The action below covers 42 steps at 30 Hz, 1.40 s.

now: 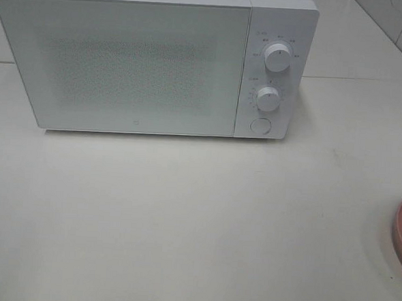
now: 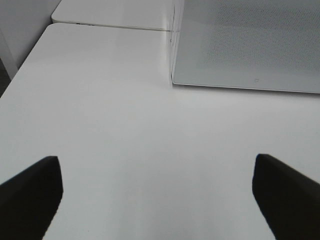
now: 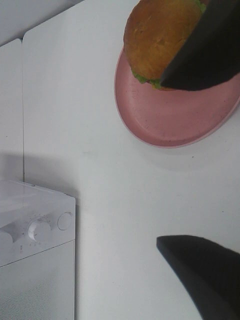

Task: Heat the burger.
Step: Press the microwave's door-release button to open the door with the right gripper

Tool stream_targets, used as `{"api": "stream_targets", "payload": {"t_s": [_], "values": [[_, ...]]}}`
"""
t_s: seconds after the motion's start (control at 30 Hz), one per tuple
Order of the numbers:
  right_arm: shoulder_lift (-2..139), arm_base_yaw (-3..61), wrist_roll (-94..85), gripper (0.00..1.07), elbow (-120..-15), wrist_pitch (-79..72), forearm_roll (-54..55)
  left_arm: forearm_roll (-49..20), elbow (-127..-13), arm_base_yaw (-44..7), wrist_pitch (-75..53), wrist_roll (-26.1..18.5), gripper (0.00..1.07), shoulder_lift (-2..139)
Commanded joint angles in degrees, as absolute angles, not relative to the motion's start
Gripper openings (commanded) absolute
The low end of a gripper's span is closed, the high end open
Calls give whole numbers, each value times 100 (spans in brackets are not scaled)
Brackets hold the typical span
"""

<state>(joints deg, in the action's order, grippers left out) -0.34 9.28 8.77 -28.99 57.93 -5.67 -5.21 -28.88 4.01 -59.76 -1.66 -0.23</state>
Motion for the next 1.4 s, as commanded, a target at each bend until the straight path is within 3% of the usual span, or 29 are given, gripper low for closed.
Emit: {"api": "stream_targets", "payload": {"t_s": [0.03,0.7,1.4], "values": [[-172,940,814,74,-2893,5758,-550,-579,-2876,413,-5936,-160,98,-23],[86,940,848,74,-3060,5518,-579,-579,-2876,413,-5936,-160,98,-23],[1908,940,917,74,-2704,3449,-579,-579,-2876,413,-5936,-160,98,-23]]}}
